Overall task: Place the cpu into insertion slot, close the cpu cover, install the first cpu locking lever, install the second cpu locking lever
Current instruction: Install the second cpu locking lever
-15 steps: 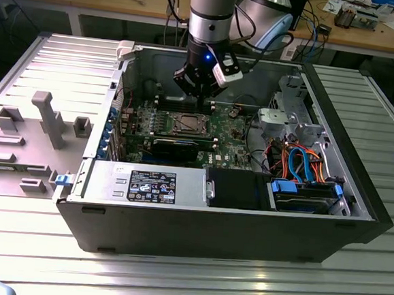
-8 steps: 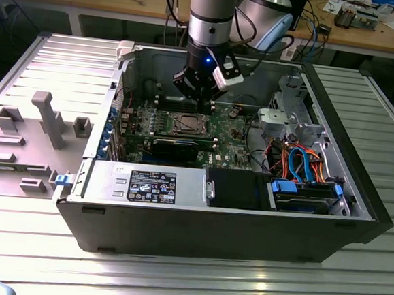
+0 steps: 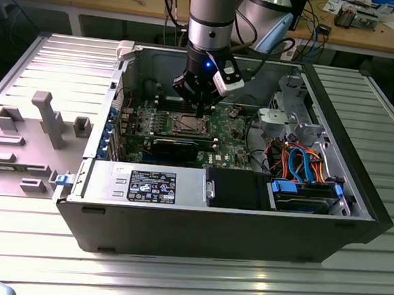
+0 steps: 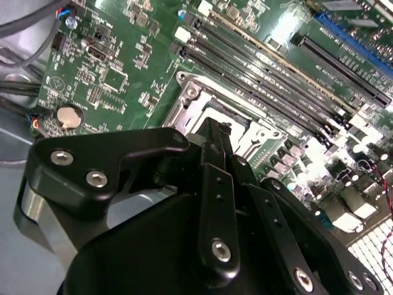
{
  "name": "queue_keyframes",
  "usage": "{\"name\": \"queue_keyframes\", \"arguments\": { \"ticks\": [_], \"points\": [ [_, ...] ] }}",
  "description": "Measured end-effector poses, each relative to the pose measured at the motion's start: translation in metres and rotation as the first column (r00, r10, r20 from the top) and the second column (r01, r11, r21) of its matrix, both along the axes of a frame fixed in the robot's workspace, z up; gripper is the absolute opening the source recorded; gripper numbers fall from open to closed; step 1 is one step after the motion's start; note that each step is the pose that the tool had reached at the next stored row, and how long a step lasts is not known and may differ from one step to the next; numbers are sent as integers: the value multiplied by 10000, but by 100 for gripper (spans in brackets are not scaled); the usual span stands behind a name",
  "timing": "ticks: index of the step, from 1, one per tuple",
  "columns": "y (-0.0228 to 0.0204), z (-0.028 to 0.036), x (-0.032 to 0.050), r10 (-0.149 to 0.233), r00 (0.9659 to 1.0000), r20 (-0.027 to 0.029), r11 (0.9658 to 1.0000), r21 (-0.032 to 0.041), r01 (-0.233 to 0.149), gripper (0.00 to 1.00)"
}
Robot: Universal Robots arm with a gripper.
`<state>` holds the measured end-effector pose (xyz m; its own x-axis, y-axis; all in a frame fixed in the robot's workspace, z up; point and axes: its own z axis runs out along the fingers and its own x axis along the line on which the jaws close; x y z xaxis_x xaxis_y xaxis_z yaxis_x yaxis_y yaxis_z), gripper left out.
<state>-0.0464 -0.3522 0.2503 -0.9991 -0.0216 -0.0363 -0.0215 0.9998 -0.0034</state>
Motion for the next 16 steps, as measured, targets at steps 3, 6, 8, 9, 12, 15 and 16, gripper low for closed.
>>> {"name": "queue_keyframes", "arguments": {
  "ticks": [3, 6, 8, 9, 12, 15, 16],
  "points": [
    [-1, 0, 0, 1, 10000, 0, 10000, 0, -1, 11],
    [-2, 0, 0, 1, 10000, 0, 10000, 0, -1, 11],
    [-2, 0, 0, 1, 10000, 0, 10000, 0, -1, 11],
    [-2, 0, 0, 1, 10000, 0, 10000, 0, -1, 11],
    [-3, 0, 0, 1, 10000, 0, 10000, 0, -1, 11],
    [-4, 0, 0, 1, 10000, 0, 10000, 0, -1, 11],
    [-5, 0, 0, 1, 10000, 0, 10000, 0, -1, 11]
  ]
}}
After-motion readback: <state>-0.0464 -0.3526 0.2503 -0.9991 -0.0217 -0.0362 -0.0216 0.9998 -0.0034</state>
